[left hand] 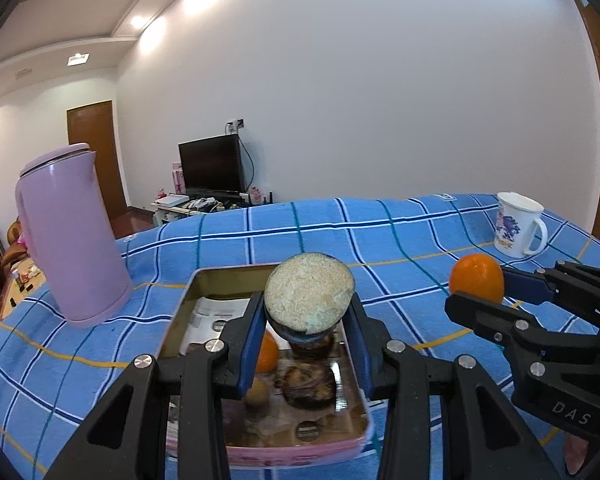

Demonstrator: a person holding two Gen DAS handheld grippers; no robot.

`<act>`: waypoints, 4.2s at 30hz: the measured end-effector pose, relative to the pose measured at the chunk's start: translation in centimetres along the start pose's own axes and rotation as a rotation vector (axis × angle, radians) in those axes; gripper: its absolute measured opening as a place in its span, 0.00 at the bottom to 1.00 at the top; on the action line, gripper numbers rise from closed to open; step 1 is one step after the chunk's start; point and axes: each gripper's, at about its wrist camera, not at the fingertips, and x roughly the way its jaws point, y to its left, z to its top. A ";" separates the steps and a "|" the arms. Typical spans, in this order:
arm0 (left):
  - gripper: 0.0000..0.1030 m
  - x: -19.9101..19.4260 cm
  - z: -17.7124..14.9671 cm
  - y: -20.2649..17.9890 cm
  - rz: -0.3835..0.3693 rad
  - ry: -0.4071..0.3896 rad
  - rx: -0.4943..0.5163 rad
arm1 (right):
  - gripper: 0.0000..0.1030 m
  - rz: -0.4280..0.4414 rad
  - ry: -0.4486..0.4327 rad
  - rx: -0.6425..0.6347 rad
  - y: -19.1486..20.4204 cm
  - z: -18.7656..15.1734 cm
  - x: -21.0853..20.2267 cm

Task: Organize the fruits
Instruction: 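Open both tools to drop the stalk piece and orange into the tin, then move both open tools back to the last orange and yellow fruit, then grasp the orange with the left tool while the right tool grasps the small yellow fruit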

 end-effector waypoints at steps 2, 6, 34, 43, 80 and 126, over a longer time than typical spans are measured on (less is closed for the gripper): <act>0.40 -0.1 0.0 0.5 0.007 0.000 -0.004 | 0.38 0.009 0.000 -0.004 0.4 0.2 0.1; 0.40 -0.3 0.1 1.8 0.025 -0.002 -0.014 | 0.38 0.028 0.005 -0.016 1.2 0.6 0.7; 0.40 2.7 -0.8 7.6 0.088 0.088 -0.065 | 0.38 0.138 0.129 -0.071 6.4 0.8 6.4; 0.40 3.6 -1.2 7.8 0.073 0.117 -0.070 | 0.38 0.151 0.145 -0.072 6.6 0.6 6.8; 0.73 3.2 0.8 1.6 0.045 0.140 -0.051 | 0.40 -0.184 0.373 0.212 -9.8 -2.7 5.9; 0.57 16.5 1.9 -18.3 -0.329 0.443 0.013 | 0.27 -0.352 0.326 0.358 -21.1 -4.4 0.8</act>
